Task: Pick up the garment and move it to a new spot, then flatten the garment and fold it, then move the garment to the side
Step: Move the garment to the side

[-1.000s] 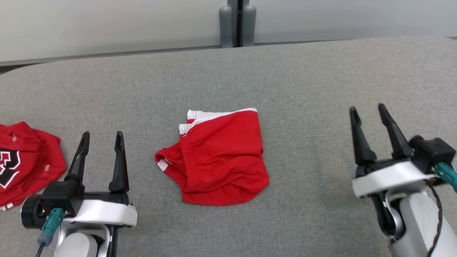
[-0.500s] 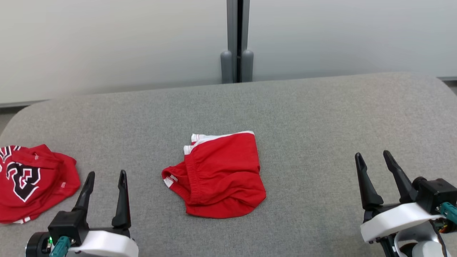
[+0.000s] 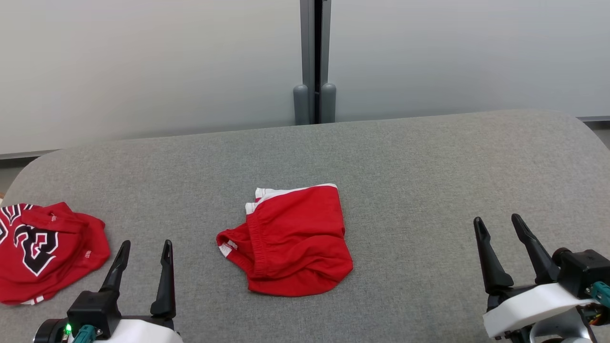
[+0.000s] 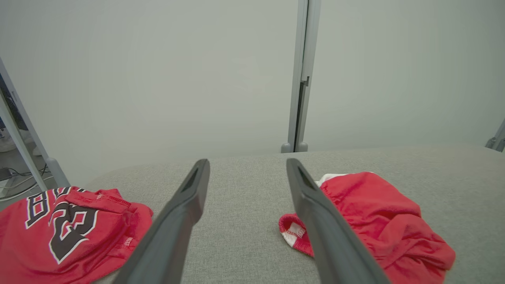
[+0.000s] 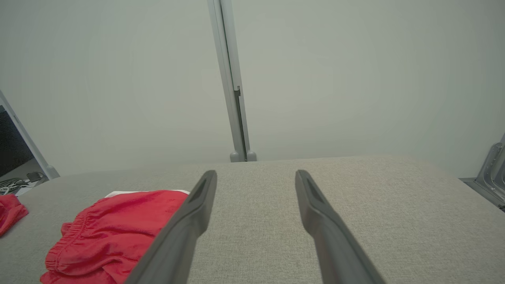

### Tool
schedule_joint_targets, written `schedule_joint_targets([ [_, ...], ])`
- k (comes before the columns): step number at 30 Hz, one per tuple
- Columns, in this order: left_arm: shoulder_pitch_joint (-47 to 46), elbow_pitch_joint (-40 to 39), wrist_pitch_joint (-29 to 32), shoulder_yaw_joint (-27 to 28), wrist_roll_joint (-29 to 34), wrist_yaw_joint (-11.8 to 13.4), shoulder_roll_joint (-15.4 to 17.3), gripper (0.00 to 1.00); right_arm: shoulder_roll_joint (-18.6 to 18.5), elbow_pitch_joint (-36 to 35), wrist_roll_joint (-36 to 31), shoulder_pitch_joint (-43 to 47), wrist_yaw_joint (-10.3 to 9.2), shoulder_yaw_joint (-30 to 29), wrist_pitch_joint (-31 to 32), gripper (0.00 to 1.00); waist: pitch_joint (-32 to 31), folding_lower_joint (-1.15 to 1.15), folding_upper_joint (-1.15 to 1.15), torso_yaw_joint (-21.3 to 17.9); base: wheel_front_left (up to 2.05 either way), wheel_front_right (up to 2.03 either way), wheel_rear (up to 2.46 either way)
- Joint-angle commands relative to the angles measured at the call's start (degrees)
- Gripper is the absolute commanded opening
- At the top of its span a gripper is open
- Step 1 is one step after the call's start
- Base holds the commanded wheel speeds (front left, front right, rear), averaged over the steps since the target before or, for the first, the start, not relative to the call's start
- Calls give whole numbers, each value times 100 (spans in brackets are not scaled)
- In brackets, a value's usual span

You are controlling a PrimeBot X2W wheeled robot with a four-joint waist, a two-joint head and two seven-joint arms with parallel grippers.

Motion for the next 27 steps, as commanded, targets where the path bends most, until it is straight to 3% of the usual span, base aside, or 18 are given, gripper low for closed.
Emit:
schedule_joint_targets([
  [1, 45, -18, 11, 2, 40, 7, 48, 100, 5, -36, -44, 53, 0, -7, 20, 100, 5, 0, 0, 5, 0, 0, 0],
  [15, -167, -84, -77, -16, -14, 31, 34, 100, -9, -130, -31, 19, 0, -37, 114, 100, 129, 0, 0, 127, 0, 0, 0],
  [21, -649, -77, -246, -42, 26, -52, -47, 100, -81, -116, -32, -232, 0, 16, 149, 100, 617, 0, 0, 483, 0, 0, 0],
  [27, -1390, 78, -476, -45, 31, -212, -244, 100, -203, 261, 84, -824, 0, 292, 122, 100, 1329, 0, 0, 1118, 0, 0, 0],
])
